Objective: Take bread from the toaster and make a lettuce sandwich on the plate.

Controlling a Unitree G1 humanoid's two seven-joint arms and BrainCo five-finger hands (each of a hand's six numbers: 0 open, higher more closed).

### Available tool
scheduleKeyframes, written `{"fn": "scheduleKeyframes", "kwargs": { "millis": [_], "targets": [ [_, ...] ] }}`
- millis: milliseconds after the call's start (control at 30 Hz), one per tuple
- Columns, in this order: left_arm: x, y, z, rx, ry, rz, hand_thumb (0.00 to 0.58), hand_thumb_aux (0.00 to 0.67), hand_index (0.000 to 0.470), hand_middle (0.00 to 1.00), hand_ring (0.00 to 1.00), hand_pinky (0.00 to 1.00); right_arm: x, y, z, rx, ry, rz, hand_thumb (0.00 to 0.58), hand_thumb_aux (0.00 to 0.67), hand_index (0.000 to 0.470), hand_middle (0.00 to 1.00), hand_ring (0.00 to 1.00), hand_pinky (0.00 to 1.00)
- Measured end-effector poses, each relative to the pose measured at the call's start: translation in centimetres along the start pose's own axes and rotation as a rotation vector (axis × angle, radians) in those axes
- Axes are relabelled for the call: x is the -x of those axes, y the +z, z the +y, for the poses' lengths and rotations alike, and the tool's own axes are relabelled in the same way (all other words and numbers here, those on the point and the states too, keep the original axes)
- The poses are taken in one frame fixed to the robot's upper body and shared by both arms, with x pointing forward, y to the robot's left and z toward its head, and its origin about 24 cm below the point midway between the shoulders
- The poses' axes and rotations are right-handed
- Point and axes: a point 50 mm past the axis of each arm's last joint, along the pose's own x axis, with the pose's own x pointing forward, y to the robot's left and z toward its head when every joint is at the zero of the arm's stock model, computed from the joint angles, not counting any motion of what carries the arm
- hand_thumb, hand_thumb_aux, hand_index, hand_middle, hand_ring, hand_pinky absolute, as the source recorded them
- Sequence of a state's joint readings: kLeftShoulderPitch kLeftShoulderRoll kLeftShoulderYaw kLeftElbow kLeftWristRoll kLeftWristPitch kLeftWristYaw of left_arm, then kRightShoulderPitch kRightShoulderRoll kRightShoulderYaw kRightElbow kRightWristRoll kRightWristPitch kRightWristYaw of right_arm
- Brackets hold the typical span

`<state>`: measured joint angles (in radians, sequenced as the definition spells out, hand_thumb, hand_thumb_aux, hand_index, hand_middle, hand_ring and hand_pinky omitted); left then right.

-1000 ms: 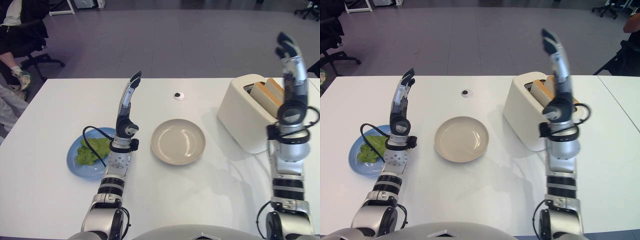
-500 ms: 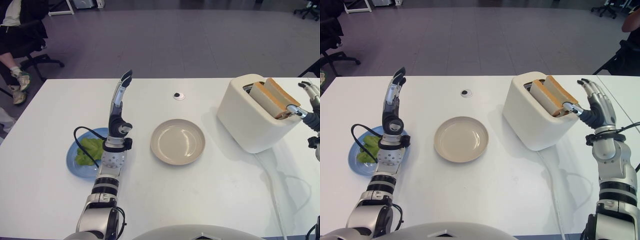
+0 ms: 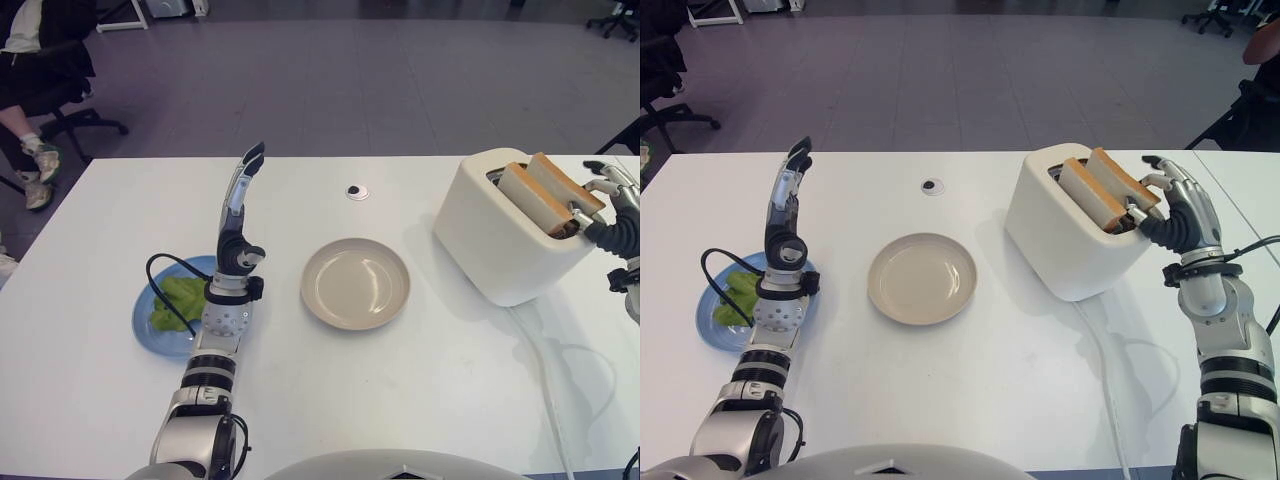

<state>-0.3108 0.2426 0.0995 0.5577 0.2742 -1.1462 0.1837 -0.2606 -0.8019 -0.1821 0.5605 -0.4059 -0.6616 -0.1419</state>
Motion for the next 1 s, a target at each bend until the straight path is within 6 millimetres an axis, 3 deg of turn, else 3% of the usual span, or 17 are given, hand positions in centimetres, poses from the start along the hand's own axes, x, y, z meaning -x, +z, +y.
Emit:
{"fn": "scheduleKeyframes", "kwargs": {
  "millis": [267,400,567,667,767,833,900,1000],
  "targets": [
    [0.0,-0.4,2.0,-0.128,-0.011,0.004,0.0,0.0,0.0,0.0,0.0,0.0,-0.5,2.6,-4.7,-0.102,-0.355,-0.165,0.58,0.67,0.47,1.0,1.0,1.0],
    [-0.1,-0.9,4.3,-0.354,-0.117,0.019,0.0,0.0,0.0,0.0,0.0,0.0,-0.5,5.1,-6.1,-0.224,-0.489,-0.296,0.58,0.67,0.47,1.0,1.0,1.0],
    [1.6,-2.4,7.3,-0.685,-0.312,0.122,0.0,0.0,0.0,0.0,0.0,0.0,-0.7,8.3,-5.7,-0.392,-0.473,-0.459,0.58,0.67,0.47,1.0,1.0,1.0],
    [3.8,-3.8,10.1,-0.894,-0.469,0.268,0.0,0.0,0.0,0.0,0.0,0.0,-1.2,11.3,-2.9,-0.536,-0.316,-0.558,0.58,0.67,0.47,1.0,1.0,1.0],
    [5.8,-4.4,11.8,-0.956,-0.564,0.377,0.0,0.0,0.0,0.0,0.0,0.0,-1.7,12.9,0.7,-0.63,-0.135,-0.57,0.58,0.67,0.47,1.0,1.0,1.0],
    [6.9,-4.2,12.9,-0.973,-0.628,0.433,0.0,0.0,0.0,0.0,0.0,0.0,-1.9,14.0,4.7,-0.675,0.039,-0.545,0.58,0.67,0.47,1.0,1.0,1.0],
    [7.6,-3.9,14.1,-0.99,-0.668,0.474,0.0,0.0,0.0,0.0,0.0,0.0,-1.3,15.3,10.1,-0.705,0.272,-0.491,0.58,0.67,0.47,1.0,1.0,1.0],
    [8.5,-3.4,14.9,-0.988,-0.718,0.516,0.0,0.0,0.0,0.0,0.0,0.0,-0.3,15.9,14.3,-0.676,0.47,-0.445,0.58,0.67,0.47,1.0,1.0,1.0]
  ]
}}
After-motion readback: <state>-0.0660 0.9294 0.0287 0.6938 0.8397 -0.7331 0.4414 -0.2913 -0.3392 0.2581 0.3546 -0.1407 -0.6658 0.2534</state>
